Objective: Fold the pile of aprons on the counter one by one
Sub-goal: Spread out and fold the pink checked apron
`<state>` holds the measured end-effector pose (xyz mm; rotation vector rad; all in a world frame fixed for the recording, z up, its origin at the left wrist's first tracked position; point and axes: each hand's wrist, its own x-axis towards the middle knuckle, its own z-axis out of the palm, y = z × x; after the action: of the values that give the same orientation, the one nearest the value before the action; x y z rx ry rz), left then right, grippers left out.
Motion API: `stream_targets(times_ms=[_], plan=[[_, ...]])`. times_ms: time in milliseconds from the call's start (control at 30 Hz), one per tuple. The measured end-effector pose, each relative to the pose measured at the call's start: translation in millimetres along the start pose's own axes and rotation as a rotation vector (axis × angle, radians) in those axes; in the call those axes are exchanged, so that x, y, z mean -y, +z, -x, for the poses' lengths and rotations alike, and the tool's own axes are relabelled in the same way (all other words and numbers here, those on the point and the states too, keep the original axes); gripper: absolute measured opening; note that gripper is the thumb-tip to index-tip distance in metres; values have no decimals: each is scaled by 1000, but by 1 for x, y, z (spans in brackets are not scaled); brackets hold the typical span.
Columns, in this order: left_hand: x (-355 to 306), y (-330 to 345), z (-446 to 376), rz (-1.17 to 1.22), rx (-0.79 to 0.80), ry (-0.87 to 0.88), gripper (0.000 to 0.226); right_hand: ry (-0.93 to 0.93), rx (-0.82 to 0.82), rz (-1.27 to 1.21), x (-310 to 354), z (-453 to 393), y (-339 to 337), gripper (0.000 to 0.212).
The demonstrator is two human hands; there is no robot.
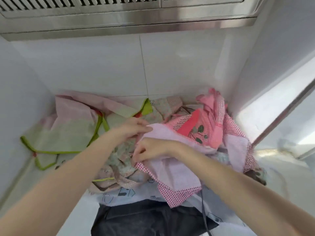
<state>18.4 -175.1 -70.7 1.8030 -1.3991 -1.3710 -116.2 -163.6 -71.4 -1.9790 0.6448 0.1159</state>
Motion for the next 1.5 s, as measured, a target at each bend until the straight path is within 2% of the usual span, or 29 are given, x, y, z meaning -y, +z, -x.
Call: stream_targets(times_ms=[67, 100, 167, 233, 333, 400, 467, 567, 633, 700, 767, 800, 867, 967, 1000, 1133, 1200, 1267, 1333, 1367, 1400, 1433, 1500], plan=[[25, -20, 15, -268, -67, -31, 8, -7, 110, 32, 11, -9, 8, 23], [38, -31, 23, -412, -115, -54, 10, -10, 94, 9, 17, -12, 5, 22], [63, -51, 39, -507, -253, -111, 10, 5, -85, -6, 24, -20, -5, 20], [90, -76, 66, -503, -415, -201, 12, 16, -210, 255, 30, -34, -9, 27], [117, -100, 88, -603, -530, -364, 22, 178, -160, 748, 15, -37, -11, 58], [124, -106, 96, -676, -538, -406, 17, 279, -188, 978, 9, -33, -7, 53], [118, -97, 93, -709, -540, -326, 26, 316, -278, 1069, 7, -26, -6, 36], [77, -58, 83, -571, -429, 11, 48, 240, -417, 1081, 11, -24, -5, 30], [46, -25, 72, -449, -290, 127, 55, 138, -513, 1035, 22, -30, -5, 30], [20, -3, 62, -293, -283, 116, 51, 59, -598, 980, 36, -33, -10, 27], [-1, -1, 59, -220, -412, 169, 24, -58, -744, 873, 50, -29, -19, 20], [-13, -4, 63, -272, -485, 199, 13, -121, -823, 790, 57, -20, -25, 18], [-33, -21, 76, -385, -586, 260, 25, -194, -877, 659, 67, -6, -37, 19], [-57, -47, 103, -463, -616, 367, 34, -26, -710, 752, 77, 7, -49, 26], [-62, -54, 112, -513, -650, 405, 39, 51, -701, 799, 78, 11, -51, 26], [-77, -80, 156, -688, -803, 524, 46, 351, -838, 912, 85, 29, -66, 28], [-66, -106, 177, -666, -876, 468, 47, 430, -932, 920, 92, 42, -77, 30], [-44, -136, 185, -573, -872, 338, 46, 383, -1012, 781, 109, 51, -92, 28], [-21, -159, 189, -662, -801, 160, 35, 250, -995, 460, 137, 51, -96, 26], [-12, -164, 189, -720, -745, 61, 24, 194, -959, 252, 152, 48, -91, 25], [-8, -165, 191, -764, -681, -11, 22, 156, -922, 38, 170, 44, -83, 24], [-6, -161, 191, -764, -605, -72, 37, 106, -878, -132, 185, 40, -74, 24], [-15, -147, 194, -642, -473, -63, 68, -13, -755, -296, 215, 31, -52, 24]])
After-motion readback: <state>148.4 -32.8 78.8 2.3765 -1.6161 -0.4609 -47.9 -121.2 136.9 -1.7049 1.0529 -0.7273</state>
